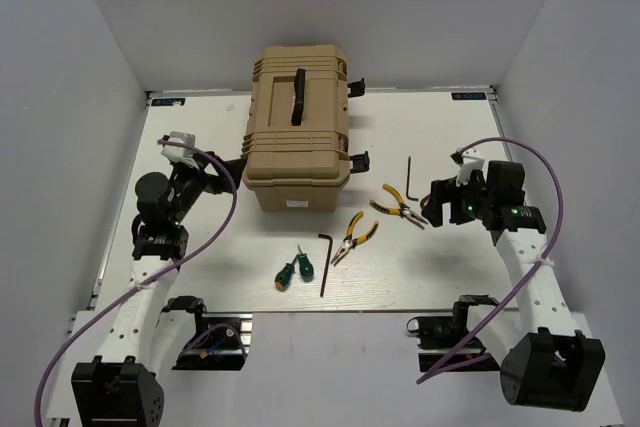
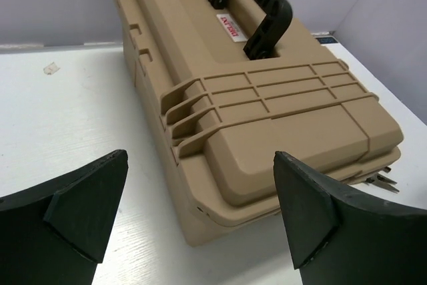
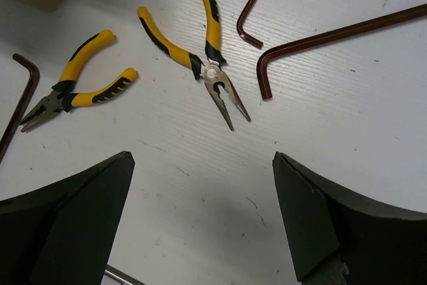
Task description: Sort the tools into containers
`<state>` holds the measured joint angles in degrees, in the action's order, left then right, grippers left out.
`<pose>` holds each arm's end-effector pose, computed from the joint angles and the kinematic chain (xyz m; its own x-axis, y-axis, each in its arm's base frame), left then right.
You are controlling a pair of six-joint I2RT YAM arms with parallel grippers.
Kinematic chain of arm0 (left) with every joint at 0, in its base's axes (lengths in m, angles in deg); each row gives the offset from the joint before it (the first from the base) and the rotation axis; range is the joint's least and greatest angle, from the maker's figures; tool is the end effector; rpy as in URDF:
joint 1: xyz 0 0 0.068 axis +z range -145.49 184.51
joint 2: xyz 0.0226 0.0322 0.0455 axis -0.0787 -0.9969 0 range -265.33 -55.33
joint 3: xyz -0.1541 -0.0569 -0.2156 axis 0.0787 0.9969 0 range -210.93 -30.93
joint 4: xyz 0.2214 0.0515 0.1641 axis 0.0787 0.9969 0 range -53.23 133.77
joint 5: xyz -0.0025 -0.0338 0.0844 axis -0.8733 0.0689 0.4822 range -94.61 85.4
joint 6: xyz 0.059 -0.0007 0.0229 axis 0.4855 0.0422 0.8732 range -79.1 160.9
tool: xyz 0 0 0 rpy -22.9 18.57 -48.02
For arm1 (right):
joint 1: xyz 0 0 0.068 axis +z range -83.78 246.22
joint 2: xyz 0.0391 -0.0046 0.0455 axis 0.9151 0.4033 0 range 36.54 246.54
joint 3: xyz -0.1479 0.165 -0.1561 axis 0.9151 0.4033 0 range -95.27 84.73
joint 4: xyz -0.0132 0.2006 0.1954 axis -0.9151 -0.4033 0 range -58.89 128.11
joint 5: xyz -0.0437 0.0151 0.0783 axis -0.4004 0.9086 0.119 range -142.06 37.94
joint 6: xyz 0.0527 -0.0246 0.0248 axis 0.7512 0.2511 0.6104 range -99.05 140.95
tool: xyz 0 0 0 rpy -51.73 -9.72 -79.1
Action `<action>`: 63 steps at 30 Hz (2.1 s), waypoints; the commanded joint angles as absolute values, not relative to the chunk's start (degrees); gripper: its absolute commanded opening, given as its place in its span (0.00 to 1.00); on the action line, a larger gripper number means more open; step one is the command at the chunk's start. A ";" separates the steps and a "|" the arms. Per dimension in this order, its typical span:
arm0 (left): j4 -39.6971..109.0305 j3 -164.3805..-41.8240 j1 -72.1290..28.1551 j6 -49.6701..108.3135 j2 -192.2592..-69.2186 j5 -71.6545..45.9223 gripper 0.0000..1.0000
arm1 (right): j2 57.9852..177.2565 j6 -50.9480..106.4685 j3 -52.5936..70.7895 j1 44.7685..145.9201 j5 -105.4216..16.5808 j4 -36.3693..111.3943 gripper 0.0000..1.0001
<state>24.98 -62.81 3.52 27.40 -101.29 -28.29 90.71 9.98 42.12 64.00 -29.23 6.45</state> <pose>0.2276 -0.0235 0.2909 -0.1363 -0.2114 -0.9679 0.3964 0.8837 -0.2488 0.2253 0.0102 0.2505 -0.6247 -0.1513 -0.7661 -0.3726 0.9199 0.1222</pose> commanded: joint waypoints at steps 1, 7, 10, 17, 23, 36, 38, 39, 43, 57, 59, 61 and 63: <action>22.54 -63.28 3.37 26.49 -99.54 -30.01 1.00 | 89.01 8.47 42.02 63.84 -30.09 6.38 0.91; 20.77 -67.65 3.37 24.21 -101.55 -35.27 0.89 | 88.83 4.17 42.63 63.76 -30.44 4.80 0.91; 18.41 -72.39 2.76 22.45 -105.68 -40.27 0.64 | 88.92 -0.22 42.63 63.93 -27.46 2.08 0.91; 22.79 -90.15 -0.58 24.37 -124.05 -45.30 0.00 | 88.22 4.16 42.89 64.11 -29.47 4.18 0.00; 38.68 -112.38 -6.11 30.34 -141.42 -40.75 0.75 | 89.36 5.39 42.11 64.28 -30.96 4.01 0.62; 69.80 -149.04 -21.85 36.16 -167.11 -2.61 0.83 | 89.72 5.48 41.84 64.37 -32.99 3.39 0.69; 74.10 -154.12 -22.90 36.16 -171.67 3.46 0.83 | 89.63 5.30 41.93 64.37 -32.81 3.39 0.69; 75.43 -155.46 -23.43 36.76 -172.92 6.61 0.83 | 89.19 5.39 41.84 64.28 -32.81 3.22 0.69; 76.85 -156.35 -24.84 37.30 -175.22 13.05 0.82 | 88.75 5.48 42.10 64.28 -32.90 3.48 0.69; 72.19 -150.46 -27.74 41.60 -172.93 23.08 0.20 | 88.83 5.65 42.11 64.20 -32.55 3.48 0.70; 72.71 -151.87 -27.74 41.60 -172.32 23.08 0.05 | 89.01 5.65 42.11 64.28 -32.55 3.57 0.70; 72.72 -152.92 -27.74 40.47 -171.45 23.08 0.00 | 89.01 5.74 42.19 64.28 -32.46 3.48 0.70; 72.72 -152.93 -27.13 37.40 -168.55 18.62 0.00 | 88.92 5.74 42.19 64.11 -32.55 3.57 0.70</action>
